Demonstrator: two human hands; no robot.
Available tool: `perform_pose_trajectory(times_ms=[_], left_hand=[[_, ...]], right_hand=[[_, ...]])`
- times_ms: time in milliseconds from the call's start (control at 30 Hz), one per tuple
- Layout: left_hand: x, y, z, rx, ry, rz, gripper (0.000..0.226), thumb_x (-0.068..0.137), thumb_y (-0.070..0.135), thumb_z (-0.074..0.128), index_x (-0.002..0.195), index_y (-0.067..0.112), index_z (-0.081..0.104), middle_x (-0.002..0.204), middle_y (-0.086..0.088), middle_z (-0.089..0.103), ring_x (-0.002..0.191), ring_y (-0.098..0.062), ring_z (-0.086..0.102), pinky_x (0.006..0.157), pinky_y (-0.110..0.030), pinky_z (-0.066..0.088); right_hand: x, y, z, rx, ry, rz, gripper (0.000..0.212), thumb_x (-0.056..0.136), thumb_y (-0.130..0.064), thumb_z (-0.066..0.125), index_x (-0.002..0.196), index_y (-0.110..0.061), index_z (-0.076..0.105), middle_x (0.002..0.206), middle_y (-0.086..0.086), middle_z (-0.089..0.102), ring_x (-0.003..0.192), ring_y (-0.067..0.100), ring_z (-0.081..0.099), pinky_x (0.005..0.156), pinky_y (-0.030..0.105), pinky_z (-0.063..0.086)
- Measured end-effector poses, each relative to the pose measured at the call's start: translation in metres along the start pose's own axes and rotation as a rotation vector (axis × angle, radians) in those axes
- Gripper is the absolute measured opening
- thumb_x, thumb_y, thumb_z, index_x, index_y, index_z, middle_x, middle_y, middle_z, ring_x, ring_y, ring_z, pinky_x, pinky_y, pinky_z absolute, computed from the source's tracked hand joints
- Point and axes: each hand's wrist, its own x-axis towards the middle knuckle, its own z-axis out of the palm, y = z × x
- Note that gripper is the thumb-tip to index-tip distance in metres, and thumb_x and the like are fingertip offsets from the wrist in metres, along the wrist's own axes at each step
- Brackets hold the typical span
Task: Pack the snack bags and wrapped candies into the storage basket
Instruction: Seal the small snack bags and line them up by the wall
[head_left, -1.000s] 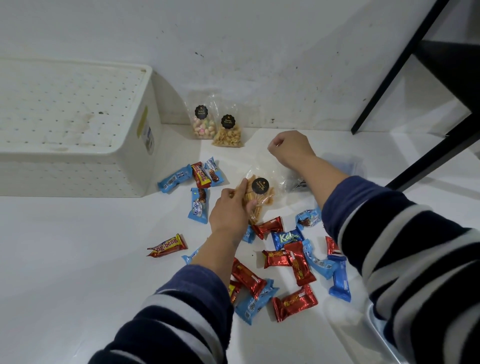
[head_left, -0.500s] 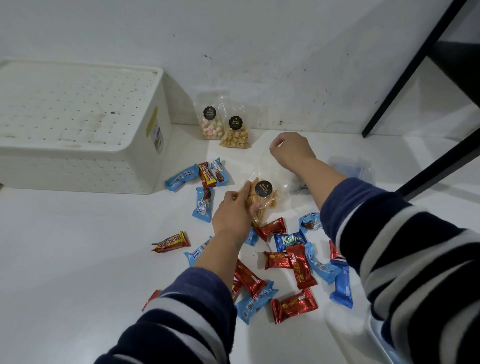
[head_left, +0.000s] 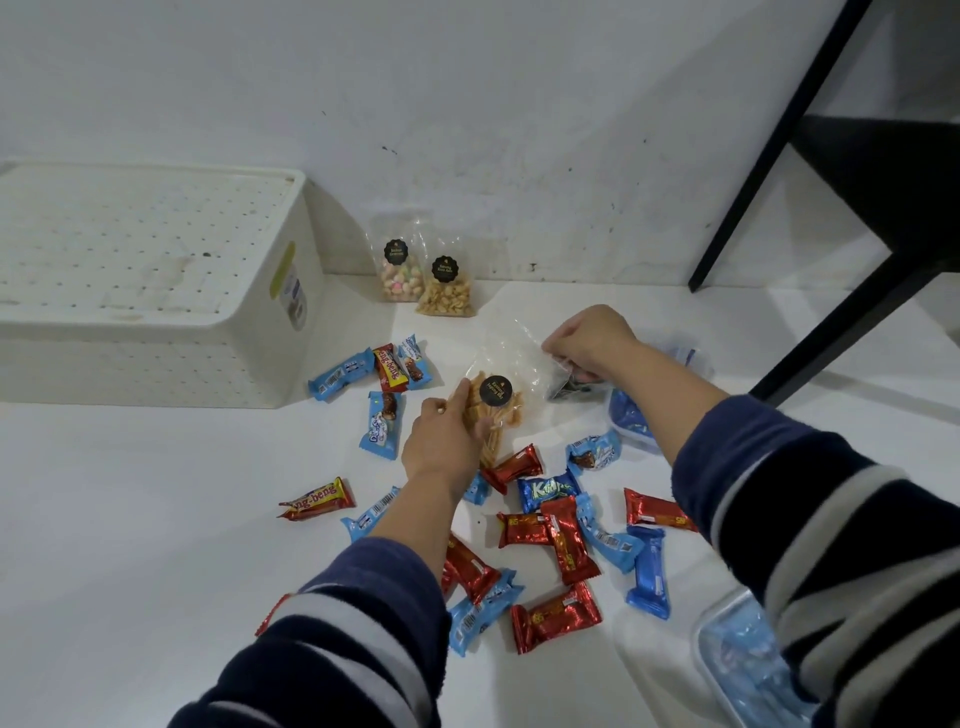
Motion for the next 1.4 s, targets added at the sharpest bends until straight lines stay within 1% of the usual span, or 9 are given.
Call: perform_pose_trajectory(times_ms=[67, 167, 400, 600, 733, 833, 1033, 1200, 1400], left_hand=[[-0.001, 0.011, -0.006, -0.003, 0.131, 0.000, 0.050, 0.093, 0.050, 0.045, 0.140, 0.034, 0.038, 0.145, -0.005, 0.036, 0.131, -0.028, 0.039, 0.103, -0.045, 0.041], [0.005, 0.040, -0.020, -0.247, 0.291, 0.018, 0.037, 0.094, 0.048, 0.040, 0.116, 0.024, 0.058, 0.119, -0.002, 0.055, 0.116, -0.024, 0.048, 0.094, -0.039, 0.043], [0.024, 0.071, -0.035, -0.729, 0.131, -0.015, 0.023, 0.093, 0.032, 0.054, 0.079, 0.016, 0.065, 0.074, 0.006, 0.064, 0.067, -0.015, 0.056, 0.058, -0.024, 0.042], [0.026, 0.075, -0.032, -0.726, 0.169, 0.006, 0.018, 0.094, 0.032, 0.055, 0.083, 0.020, 0.063, 0.085, 0.006, 0.066, 0.079, -0.013, 0.060, 0.073, -0.026, 0.046], [0.028, 0.053, -0.025, -0.497, 0.270, 0.121, 0.022, 0.088, 0.035, 0.063, 0.104, 0.022, 0.056, 0.114, 0.002, 0.050, 0.110, -0.015, 0.045, 0.090, -0.029, 0.038], [0.025, 0.029, -0.014, -0.380, 0.105, 0.107, 0.044, 0.082, 0.026, 0.072, 0.120, 0.024, 0.050, 0.132, -0.004, 0.036, 0.121, -0.020, 0.042, 0.097, -0.030, 0.037], [0.019, 0.018, 0.001, -0.310, 0.035, 0.040, 0.040, 0.086, 0.026, 0.068, 0.119, 0.025, 0.045, 0.126, -0.004, 0.049, 0.106, -0.027, 0.057, 0.083, -0.037, 0.045], [0.020, 0.022, 0.003, -0.371, 0.084, 0.017, 0.047, 0.083, 0.025, 0.070, 0.120, 0.027, 0.042, 0.126, -0.002, 0.051, 0.105, -0.025, 0.058, 0.080, -0.036, 0.047], [0.055, 0.041, -0.008, -0.463, 0.169, 0.096, 0.053, 0.085, 0.017, 0.068, 0.130, 0.023, 0.041, 0.129, -0.005, 0.047, 0.112, -0.024, 0.055, 0.089, -0.030, 0.043]], right_hand=[[-0.002, 0.001, 0.003, -0.045, 0.036, -0.059, 0.022, 0.082, -0.007, 0.064, 0.098, 0.006, 0.072, 0.090, 0.019, 0.072, 0.072, 0.026, 0.061, 0.069, 0.035, 0.053], [-0.006, 0.001, 0.005, -0.115, 0.077, -0.164, 0.023, 0.082, -0.013, 0.063, 0.094, 0.003, 0.074, 0.098, 0.015, 0.074, 0.090, 0.025, 0.070, 0.083, 0.034, 0.056], [-0.005, 0.001, 0.010, -0.180, 0.102, -0.197, 0.022, 0.085, -0.023, 0.064, 0.088, -0.004, 0.075, 0.097, 0.010, 0.075, 0.094, 0.029, 0.069, 0.085, 0.043, 0.057], [-0.002, -0.002, 0.012, -0.293, 0.192, -0.179, 0.021, 0.091, -0.014, 0.051, 0.090, -0.022, 0.070, 0.101, -0.003, 0.069, 0.092, 0.022, 0.064, 0.068, 0.028, 0.046], [0.004, -0.008, 0.005, -0.261, 0.165, -0.251, 0.019, 0.094, -0.017, 0.051, 0.089, -0.024, 0.069, 0.105, -0.003, 0.067, 0.096, 0.021, 0.062, 0.079, 0.034, 0.051], [0.008, -0.002, 0.005, -0.124, 0.191, -0.320, 0.015, 0.094, -0.017, 0.053, 0.096, -0.019, 0.067, 0.106, 0.003, 0.066, 0.090, 0.020, 0.059, 0.083, 0.036, 0.052], [-0.015, 0.031, 0.042, 0.114, 0.320, -0.243, 0.039, 0.091, -0.011, 0.061, 0.123, -0.023, 0.042, 0.133, 0.007, 0.032, 0.089, 0.015, 0.047, 0.081, 0.026, 0.041], [-0.015, 0.041, 0.076, 0.234, 0.072, -0.137, 0.056, 0.090, 0.003, 0.056, 0.137, -0.024, 0.043, 0.134, 0.010, 0.049, 0.107, 0.021, 0.056, 0.086, 0.030, 0.051], [0.025, 0.014, 0.062, 0.210, 0.129, -0.171, 0.056, 0.091, -0.006, 0.056, 0.142, -0.023, 0.040, 0.136, 0.007, 0.049, 0.118, 0.023, 0.054, 0.097, 0.030, 0.047]])
